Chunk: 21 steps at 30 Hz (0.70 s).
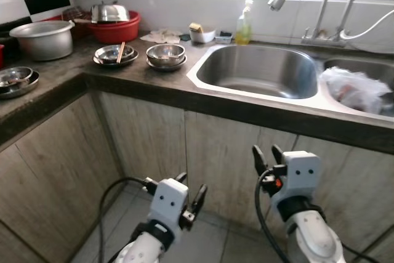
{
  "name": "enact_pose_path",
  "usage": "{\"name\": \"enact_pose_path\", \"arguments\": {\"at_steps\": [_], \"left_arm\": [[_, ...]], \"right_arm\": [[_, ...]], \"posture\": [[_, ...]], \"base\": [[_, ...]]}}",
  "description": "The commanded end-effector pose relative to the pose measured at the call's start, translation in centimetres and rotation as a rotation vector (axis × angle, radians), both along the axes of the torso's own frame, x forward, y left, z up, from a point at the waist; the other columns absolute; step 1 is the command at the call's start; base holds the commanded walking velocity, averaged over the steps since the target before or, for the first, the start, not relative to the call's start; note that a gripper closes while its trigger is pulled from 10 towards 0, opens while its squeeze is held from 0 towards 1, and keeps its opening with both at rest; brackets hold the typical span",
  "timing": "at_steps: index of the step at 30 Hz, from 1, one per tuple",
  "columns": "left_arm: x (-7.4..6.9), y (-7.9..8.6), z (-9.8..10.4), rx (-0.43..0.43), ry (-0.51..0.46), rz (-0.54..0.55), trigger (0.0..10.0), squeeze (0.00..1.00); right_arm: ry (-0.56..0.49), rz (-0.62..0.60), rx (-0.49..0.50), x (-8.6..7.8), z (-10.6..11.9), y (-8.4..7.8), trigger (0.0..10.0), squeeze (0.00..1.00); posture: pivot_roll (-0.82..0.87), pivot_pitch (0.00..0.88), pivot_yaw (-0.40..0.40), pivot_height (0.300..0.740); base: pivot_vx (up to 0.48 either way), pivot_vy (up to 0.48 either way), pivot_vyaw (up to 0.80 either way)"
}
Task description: Kitchen organization
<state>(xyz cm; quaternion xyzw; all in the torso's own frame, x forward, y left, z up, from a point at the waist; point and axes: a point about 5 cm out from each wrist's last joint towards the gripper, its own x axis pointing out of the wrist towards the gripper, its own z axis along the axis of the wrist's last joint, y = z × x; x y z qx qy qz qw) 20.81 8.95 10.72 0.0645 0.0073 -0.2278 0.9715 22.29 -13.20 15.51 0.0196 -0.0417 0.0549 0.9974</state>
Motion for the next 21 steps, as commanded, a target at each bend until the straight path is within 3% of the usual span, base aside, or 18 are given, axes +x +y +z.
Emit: {"name": "enact_pose_path", "arguments": {"at_steps": [1,6,21], "left_arm": [[-0.05,-0.43,0.06,-0.006,-0.001,-0.009,10.0,0.0],[-0.04,-0.45,-0.01,0.002,0.005,-0.01,10.0,0.0],[0.08,-0.15,0.07,-0.003,0.01,0.01,10.0,0.0]], "right_arm": [[0.008,-0.009,-0.019,0.09,-0.2,-0.34,10.0,0.0],[0.013,-0.009,-0.025,0.1,-0.34,-0.36,10.0,0.0],[0.028,-0.009,-0.031,0.14,-0.71,-0.25,10.0,0.0]], "posture": [[0.02,0.0,0.001,0.74],[0.02,0.0,-0.002,0.74],[0.04,0.0,0.002,0.74]], "base": [[-0.292,0.0,0.0],[-0.285,0.0,0.0],[0.0,0.0,0.0]]}}
